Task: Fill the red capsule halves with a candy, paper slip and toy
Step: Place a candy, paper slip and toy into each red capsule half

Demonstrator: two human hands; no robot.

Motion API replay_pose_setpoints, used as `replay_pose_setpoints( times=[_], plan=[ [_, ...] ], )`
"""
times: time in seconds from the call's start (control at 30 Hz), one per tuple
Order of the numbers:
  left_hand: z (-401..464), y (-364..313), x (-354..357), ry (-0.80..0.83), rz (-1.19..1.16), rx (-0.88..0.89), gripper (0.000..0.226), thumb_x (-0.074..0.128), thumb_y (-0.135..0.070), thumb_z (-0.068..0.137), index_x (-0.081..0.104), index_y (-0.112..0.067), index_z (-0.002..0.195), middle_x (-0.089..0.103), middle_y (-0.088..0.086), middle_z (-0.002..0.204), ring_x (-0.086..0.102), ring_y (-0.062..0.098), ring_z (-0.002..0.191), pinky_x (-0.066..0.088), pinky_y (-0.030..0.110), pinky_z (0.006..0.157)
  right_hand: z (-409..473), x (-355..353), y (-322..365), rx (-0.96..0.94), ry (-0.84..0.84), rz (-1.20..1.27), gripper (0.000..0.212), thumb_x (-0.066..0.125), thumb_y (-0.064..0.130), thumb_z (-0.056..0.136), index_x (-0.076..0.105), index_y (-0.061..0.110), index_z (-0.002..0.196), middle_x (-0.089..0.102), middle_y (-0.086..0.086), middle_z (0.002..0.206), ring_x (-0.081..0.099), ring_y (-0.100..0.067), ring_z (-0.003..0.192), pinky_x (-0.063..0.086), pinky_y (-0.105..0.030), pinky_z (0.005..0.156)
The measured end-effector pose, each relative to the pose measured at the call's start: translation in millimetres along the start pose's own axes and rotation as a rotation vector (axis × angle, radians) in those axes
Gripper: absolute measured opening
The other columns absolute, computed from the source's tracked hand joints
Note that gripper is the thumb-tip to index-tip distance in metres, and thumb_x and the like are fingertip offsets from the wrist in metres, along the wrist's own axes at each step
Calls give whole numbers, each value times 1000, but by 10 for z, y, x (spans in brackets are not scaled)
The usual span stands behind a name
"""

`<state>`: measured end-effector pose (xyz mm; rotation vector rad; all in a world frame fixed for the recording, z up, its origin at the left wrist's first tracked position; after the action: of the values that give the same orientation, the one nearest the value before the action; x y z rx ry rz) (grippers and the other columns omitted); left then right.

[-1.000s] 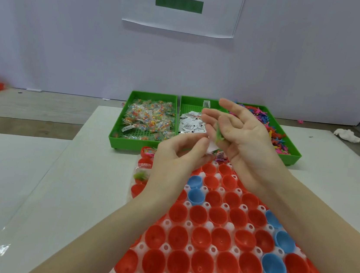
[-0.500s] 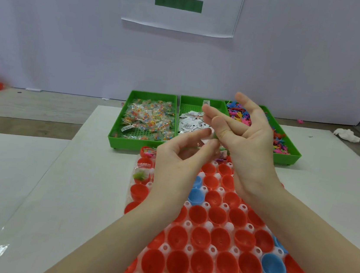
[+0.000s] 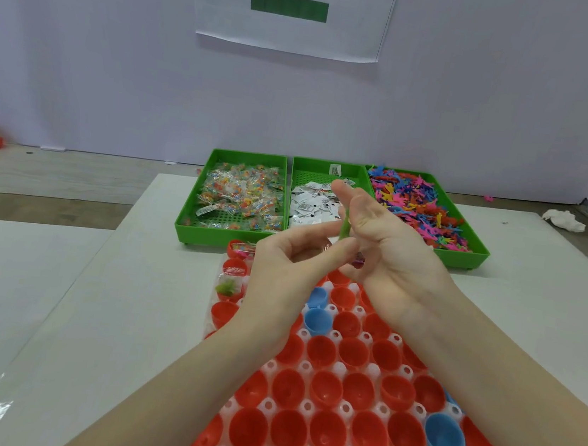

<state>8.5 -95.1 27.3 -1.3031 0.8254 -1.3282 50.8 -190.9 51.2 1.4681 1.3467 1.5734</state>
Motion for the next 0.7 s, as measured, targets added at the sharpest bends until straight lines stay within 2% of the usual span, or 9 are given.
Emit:
replay_pose_setpoints(
  times=[0.07, 0.2, 0.3, 0.43, 0.5, 0.6, 0.7],
  plan=[
    [1, 9, -2, -9, -12, 15, 15, 73, -12, 72, 72, -20, 85, 70, 7, 77, 66, 10, 74, 54, 18, 68, -9, 16, -5, -33, -15, 8, 38, 55, 21, 89, 50, 15, 127, 70, 21, 86, 63, 9, 69, 45, -27, 78],
    [15, -13, -61, 8, 9, 84, 19, 72, -5, 71, 71, -21, 80, 72, -3, 72, 69, 7, 71, 51, 14, 64, -41, -53, 70, -164, -40, -191, 26, 65, 10, 81, 61, 18, 106, 71, 5, 95, 66, -7, 81, 52, -22, 72],
    [34, -25, -123, 5, 154, 154, 24, 73, -3, 73, 67, -24, 82, 70, -10, 65, 66, 2, 67, 50, 12, 63, -55, -116, 121, -168, 22, -438, 24, 67, 12, 81, 64, 15, 105, 70, -1, 86, 67, -6, 70, 55, -19, 61],
    [73, -11, -191, 23, 310, 142, 39, 74, -4, 73, 51, -26, 95, 70, -8, 64, 66, 4, 64, 50, 15, 62, 2, -159, 58, -183, 72, -586, 17, 62, 4, 85, 67, 0, 100, 68, -9, 76, 64, -3, 57, 52, -14, 54],
    [95, 4, -208, 22, 488, 144, 41, 75, -7, 74, 49, -28, 98, 70, -10, 70, 67, 3, 69, 52, 19, 67, 47, -182, 14, -193, 63, -629, 14, 62, -1, 84, 68, -3, 97, 68, -12, 75, 64, -7, 56, 53, -14, 56],
    [118, 45, -249, 70, 695, 99, 41, 76, -18, 74, 52, -30, 105, 67, -15, 81, 66, 2, 87, 51, 23, 78, 113, -212, -24, -222, 58, -773, 10, 64, -4, 80, 70, -3, 89, 68, -12, 68, 62, -8, 52, 54, -15, 57],
    [169, 80, -350, 171, 1032, 64, 41, 74, -36, 73, 61, -25, 111, 64, -9, 107, 56, 9, 105, 43, 30, 89, 162, -235, -74, -258, 40, -944, 10, 67, -3, 78, 74, 1, 84, 69, -10, 69, 64, -10, 57, 55, -16, 62]
  ],
)
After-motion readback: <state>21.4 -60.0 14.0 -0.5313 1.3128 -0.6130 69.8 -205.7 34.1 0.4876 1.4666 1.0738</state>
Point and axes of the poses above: each hand's wrist, its own z-axis towards the middle knuckle, its own x-axis out of the palm, y = z × x, the point moved 1 cm from there along z, towards the middle knuckle
